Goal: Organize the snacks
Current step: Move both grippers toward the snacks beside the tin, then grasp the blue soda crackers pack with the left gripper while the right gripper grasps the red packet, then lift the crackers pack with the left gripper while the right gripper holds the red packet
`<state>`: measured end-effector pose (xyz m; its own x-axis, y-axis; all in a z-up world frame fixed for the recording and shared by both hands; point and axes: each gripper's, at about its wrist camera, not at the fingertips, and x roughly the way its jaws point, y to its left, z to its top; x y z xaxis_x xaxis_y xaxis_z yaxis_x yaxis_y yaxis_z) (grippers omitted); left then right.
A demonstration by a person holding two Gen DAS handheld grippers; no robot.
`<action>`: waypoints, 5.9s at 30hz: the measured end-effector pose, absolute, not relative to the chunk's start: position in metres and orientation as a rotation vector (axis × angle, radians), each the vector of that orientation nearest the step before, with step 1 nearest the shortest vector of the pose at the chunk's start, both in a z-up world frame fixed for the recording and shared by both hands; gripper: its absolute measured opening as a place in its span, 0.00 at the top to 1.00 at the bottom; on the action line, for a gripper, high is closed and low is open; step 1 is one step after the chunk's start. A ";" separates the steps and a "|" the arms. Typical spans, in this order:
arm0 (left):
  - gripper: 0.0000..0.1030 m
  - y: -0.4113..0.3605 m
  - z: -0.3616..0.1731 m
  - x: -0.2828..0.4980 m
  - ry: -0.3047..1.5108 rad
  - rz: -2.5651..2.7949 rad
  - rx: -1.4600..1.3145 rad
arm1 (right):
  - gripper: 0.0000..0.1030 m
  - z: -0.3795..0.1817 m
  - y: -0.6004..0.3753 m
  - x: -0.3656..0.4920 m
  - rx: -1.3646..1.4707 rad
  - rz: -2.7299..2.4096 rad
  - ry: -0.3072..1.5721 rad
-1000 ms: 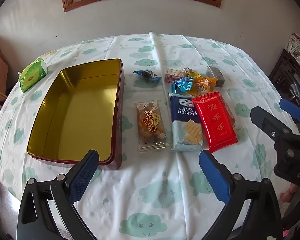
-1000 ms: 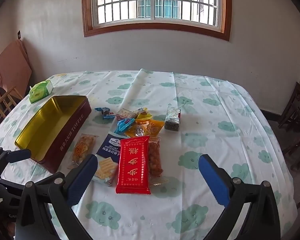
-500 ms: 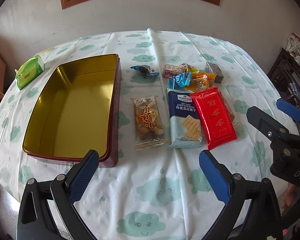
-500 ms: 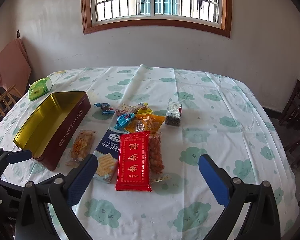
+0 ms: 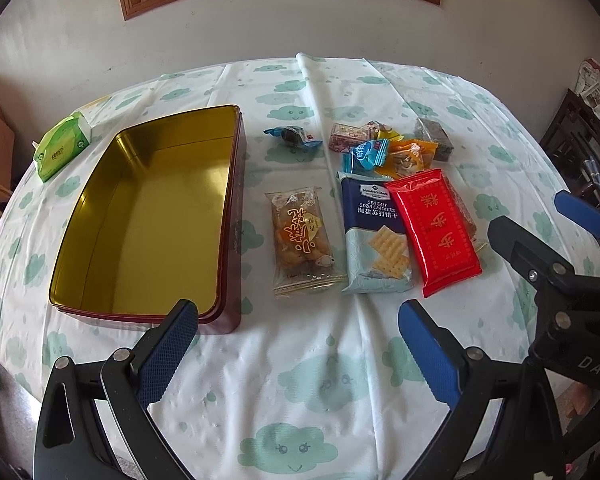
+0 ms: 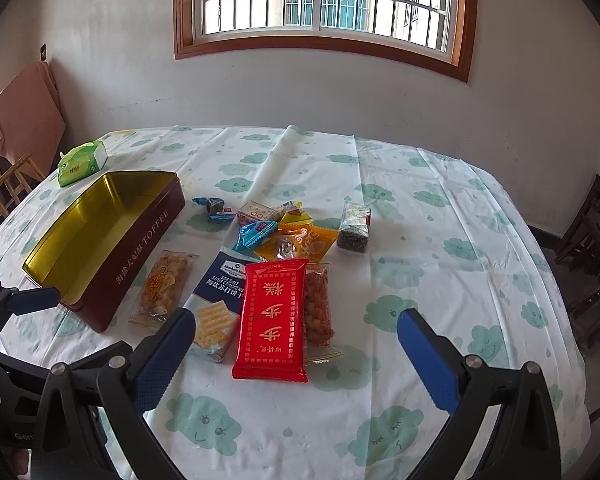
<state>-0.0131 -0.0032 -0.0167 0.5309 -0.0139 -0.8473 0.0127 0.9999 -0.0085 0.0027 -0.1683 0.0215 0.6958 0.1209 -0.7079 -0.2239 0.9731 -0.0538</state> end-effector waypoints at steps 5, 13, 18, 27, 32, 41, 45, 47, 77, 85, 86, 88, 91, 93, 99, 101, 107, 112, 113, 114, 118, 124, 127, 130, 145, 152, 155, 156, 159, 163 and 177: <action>0.04 -0.003 -0.022 -0.011 1.035 -0.008 0.001 | 0.00 0.020 -0.168 0.003 -0.142 0.194 0.777; 0.03 -0.001 -0.028 -0.008 1.062 0.004 0.003 | 0.00 0.016 -0.166 0.004 -0.144 0.202 0.784; 0.06 0.000 -0.030 -0.008 1.064 0.004 0.002 | 0.00 0.015 -0.165 0.004 -0.148 0.203 0.785; 0.08 0.002 -0.031 -0.007 1.060 0.009 -0.008 | 0.02 0.013 -0.164 0.005 -0.148 0.202 0.788; 0.11 0.005 -0.029 -0.006 1.056 0.011 -0.014 | 0.09 0.010 -0.164 0.008 -0.147 0.205 0.801; 0.25 0.010 -0.025 -0.005 1.039 -0.010 -0.015 | 0.32 -0.002 -0.163 0.016 -0.149 0.222 0.851; 0.30 0.011 -0.025 -0.003 1.036 -0.013 -0.013 | 0.35 -0.011 -0.157 0.023 -0.158 0.230 0.878; 0.32 0.012 -0.025 -0.002 1.039 -0.012 -0.013 | 0.38 -0.017 -0.153 0.029 -0.165 0.233 0.887; 0.37 -0.001 -0.016 0.011 1.016 -0.061 0.025 | 0.58 -0.038 -0.150 0.050 -0.191 0.203 0.913; 0.38 -0.022 -0.011 0.020 1.022 -0.149 0.026 | 0.58 -0.029 -0.200 0.058 -0.128 0.103 0.890; 0.39 -0.025 -0.012 0.023 1.026 -0.162 0.020 | 0.58 -0.029 -0.208 0.059 -0.125 0.084 0.891; 0.41 -0.029 -0.014 0.028 1.039 -0.184 0.009 | 0.58 -0.032 -0.221 0.063 -0.120 0.053 0.894; 0.49 -0.036 -0.019 0.038 1.071 -0.202 -0.005 | 0.58 -0.036 -0.240 0.068 -0.097 0.020 0.900; 0.51 -0.040 -0.023 0.044 1.085 -0.211 -0.010 | 0.58 -0.039 -0.249 0.071 -0.087 0.000 0.899; 0.57 -0.058 -0.038 0.064 1.128 -0.221 -0.002 | 0.58 -0.050 -0.271 0.080 -0.041 -0.031 0.895; 0.57 -0.062 -0.043 0.071 1.143 -0.220 -0.006 | 0.58 -0.052 -0.275 0.081 -0.025 -0.031 0.894; 0.59 -0.066 -0.053 0.084 1.166 -0.201 -0.013 | 0.58 -0.057 -0.279 0.083 -0.005 -0.027 0.891; 0.59 -0.071 -0.055 0.092 1.150 -0.187 0.016 | 0.58 -0.058 -0.281 0.082 0.007 -0.024 0.886; 0.59 -0.071 -0.055 0.093 1.148 -0.184 0.018 | 0.58 -0.059 -0.281 0.082 0.008 -0.023 0.886; 0.59 -0.072 -0.055 0.095 1.147 -0.181 0.022 | 0.58 -0.059 -0.281 0.082 0.007 -0.022 0.887; 0.59 -0.064 -0.053 0.092 1.155 -0.193 -0.016 | 0.58 -0.060 -0.281 0.083 0.008 -0.021 0.888; 0.57 -0.062 -0.056 0.083 1.147 -0.168 0.018 | 0.58 -0.062 -0.280 0.083 0.012 -0.023 0.886; 0.56 -0.065 -0.057 0.082 1.144 -0.153 0.037 | 0.58 -0.062 -0.281 0.083 0.015 -0.020 0.886; 0.54 -0.063 -0.059 0.076 1.149 -0.150 0.030 | 0.58 -0.063 -0.281 0.083 0.021 -0.018 0.885; 0.56 -0.070 -0.071 0.082 1.177 -0.127 0.065 | 0.58 -0.064 -0.281 0.083 0.032 -0.013 0.886; 0.56 -0.070 -0.063 0.076 1.156 -0.151 0.083 | 0.58 -0.064 -0.281 0.084 0.022 -0.016 0.892; 0.56 -0.071 -0.053 0.070 1.138 -0.178 0.086 | 0.58 -0.064 -0.280 0.085 0.017 -0.019 0.902; 0.56 -0.070 -0.050 0.069 1.133 -0.184 0.083 | 0.58 -0.064 -0.280 0.086 0.017 -0.020 0.908; 0.56 -0.065 -0.037 0.064 1.116 -0.205 0.071 | 0.58 -0.064 -0.279 0.088 0.013 -0.024 0.926; 0.56 -0.049 -0.019 0.060 1.092 -0.214 0.056 | 0.56 -0.064 -0.278 0.091 0.009 -0.024 0.956; 0.56 0.081 0.007 0.076 1.048 0.000 0.036 | 0.55 -0.062 -0.275 0.101 -0.016 -0.024 1.034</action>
<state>0.0758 0.0808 0.0067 0.4996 0.0174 -0.8661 0.0167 0.9994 0.0297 0.1006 -0.2755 -0.0623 0.5111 -0.0277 -0.8591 0.0129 0.9996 -0.0246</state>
